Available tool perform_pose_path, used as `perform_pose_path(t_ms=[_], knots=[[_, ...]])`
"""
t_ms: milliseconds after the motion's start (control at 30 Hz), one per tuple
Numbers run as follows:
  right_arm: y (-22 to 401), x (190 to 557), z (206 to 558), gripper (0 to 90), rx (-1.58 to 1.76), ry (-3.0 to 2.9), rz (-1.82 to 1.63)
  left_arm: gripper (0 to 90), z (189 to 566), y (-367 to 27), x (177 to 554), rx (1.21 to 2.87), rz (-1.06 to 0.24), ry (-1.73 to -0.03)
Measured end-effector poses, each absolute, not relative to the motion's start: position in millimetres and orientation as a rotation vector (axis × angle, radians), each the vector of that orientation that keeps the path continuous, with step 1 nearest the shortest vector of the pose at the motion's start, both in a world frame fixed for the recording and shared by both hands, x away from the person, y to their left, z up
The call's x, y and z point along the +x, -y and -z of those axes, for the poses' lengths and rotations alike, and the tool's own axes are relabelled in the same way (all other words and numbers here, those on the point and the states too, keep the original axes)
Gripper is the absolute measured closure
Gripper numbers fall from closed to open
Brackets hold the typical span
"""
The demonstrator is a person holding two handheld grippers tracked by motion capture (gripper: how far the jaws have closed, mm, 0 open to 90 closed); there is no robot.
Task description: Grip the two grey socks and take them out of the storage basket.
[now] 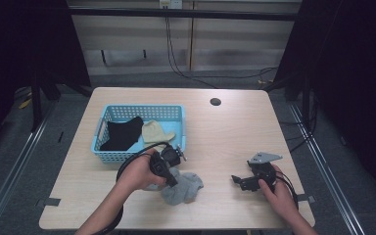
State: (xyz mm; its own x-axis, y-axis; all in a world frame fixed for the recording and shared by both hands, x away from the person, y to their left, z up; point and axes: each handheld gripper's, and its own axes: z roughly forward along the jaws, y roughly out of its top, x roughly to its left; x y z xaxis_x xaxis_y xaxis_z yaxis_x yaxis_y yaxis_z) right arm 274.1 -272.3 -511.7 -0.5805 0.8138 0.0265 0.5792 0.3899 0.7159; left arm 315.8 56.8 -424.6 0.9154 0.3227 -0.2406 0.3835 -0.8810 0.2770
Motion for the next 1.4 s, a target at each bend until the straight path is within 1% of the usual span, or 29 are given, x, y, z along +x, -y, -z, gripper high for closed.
perform_pose_path(t_ms=[33, 100, 133, 167, 200, 267, 367, 400, 433, 567, 600, 667, 700, 933, 1400], knots=[[272, 274, 512, 10.5, 1.214, -2.324, -0.998, 86.2, 425, -57, 316, 2.753, 0.269, -0.528], [272, 274, 512, 10.5, 1.215, -2.324, -0.999, 82.1, 425, -58, 316, 2.751, 0.265, -0.533], [272, 274, 512, 10.5, 1.212, -2.325, -1.0, 82.1, 425, -58, 318, 2.756, 0.26, -0.539], [272, 274, 512, 10.5, 1.214, -2.324, -0.999, 76.2, 426, -59, 318, 2.759, 0.252, -0.545], [272, 274, 512, 10.5, 1.214, -2.324, -0.999, 76.2, 427, -59, 318, 2.753, 0.254, -0.573], [272, 274, 512, 10.5, 1.212, -2.324, -1.0, 63.6, 427, -61, 320, 2.728, 0.258, -0.612], [272, 274, 512, 10.5, 1.213, -2.324, -0.999, 54.5, 424, -64, 321, 2.707, 0.262, -0.639], [272, 274, 512, 10.5, 1.213, -2.324, -0.999, 49.0, 422, -66, 321, 2.694, 0.223, -0.641], [272, 274, 512, 10.5, 1.213, -2.324, -0.999, 46.5, 422, -66, 321, 2.694, 0.223, -0.641], [272, 274, 512, 10.5, 1.214, -2.324, -0.998, 42.9, 419, -72, 321, 2.677, 0.189, -0.665], [272, 274, 512, 10.5, 1.214, -2.324, -0.998, 39.5, 418, -75, 321, 2.673, 0.189, -0.656], [272, 274, 512, 10.5, 1.214, -2.324, -0.998, 39.0, 418, -77, 320, 2.664, 0.171, -0.651], [272, 274, 512, 10.6, 1.209, -2.324, -1.0, 35.8, 419, -79, 319, 2.66, 0.161, -0.649], [273, 273, 512, 10.6, 1.203, -2.326, -0.997, 32.0, 420, -95, 317, 2.617, 0.139, -0.672], [272, 273, 512, 10.6, 1.21, -2.326, -0.999, 29.4, 435, -133, 314, 2.543, 0.138, -0.763]])
